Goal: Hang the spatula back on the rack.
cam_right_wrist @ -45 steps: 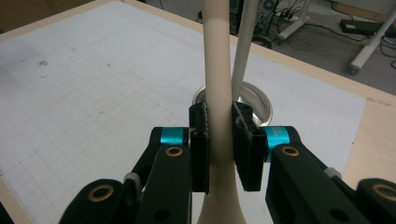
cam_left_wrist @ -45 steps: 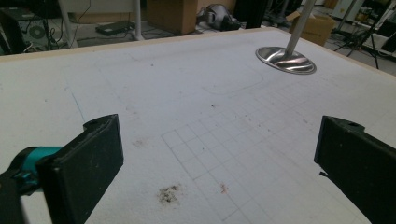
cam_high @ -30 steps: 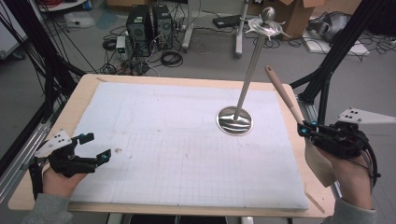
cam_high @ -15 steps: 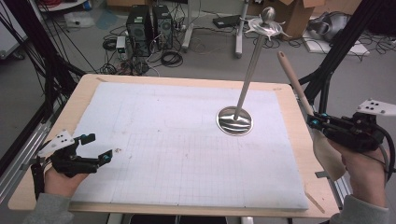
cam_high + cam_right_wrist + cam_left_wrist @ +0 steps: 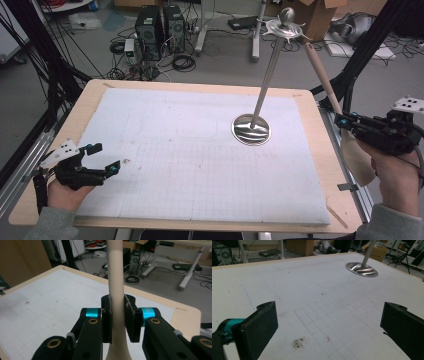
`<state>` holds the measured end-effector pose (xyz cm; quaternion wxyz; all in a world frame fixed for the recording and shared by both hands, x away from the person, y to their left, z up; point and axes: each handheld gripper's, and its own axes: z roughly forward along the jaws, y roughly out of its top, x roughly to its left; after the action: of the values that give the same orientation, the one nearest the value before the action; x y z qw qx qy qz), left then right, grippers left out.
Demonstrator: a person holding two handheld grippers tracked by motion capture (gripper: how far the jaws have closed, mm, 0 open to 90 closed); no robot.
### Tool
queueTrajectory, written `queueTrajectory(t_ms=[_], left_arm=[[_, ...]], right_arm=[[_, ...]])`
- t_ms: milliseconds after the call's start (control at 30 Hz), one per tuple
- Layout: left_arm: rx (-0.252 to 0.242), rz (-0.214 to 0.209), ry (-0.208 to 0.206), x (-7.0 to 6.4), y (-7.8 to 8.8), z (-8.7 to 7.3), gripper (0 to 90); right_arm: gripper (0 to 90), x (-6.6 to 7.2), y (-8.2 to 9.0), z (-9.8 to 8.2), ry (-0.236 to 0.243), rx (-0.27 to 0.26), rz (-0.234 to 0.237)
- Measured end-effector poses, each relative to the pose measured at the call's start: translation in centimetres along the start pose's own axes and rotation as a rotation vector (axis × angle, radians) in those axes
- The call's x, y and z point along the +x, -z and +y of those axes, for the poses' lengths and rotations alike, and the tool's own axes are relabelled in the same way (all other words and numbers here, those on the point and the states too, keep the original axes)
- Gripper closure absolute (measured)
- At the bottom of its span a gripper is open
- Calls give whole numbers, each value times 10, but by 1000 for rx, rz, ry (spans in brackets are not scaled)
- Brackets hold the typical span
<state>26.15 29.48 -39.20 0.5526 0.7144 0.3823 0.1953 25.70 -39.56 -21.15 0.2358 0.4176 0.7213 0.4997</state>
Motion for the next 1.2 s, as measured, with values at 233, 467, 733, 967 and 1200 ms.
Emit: queueTrajectory(t_ms=[233, 467, 733, 967, 1200], left_arm=[[11, 1, 3, 2, -2, -2, 17], [12, 1, 6, 1, -2, -3, 17], [6, 5, 13, 3, 2, -4, 17], [4, 18, 18, 6, 6, -5, 17], [16, 20, 19, 6, 6, -7, 17]], right_arm=[[784, -5, -3, 2, -18, -16, 18], [784, -7, -2, 6, -24, -24, 13], [784, -9, -4, 10, -34, -41, 21], [784, -13, -8, 10, -46, -38, 17], [784, -16, -9, 9, -57, -49, 44]])
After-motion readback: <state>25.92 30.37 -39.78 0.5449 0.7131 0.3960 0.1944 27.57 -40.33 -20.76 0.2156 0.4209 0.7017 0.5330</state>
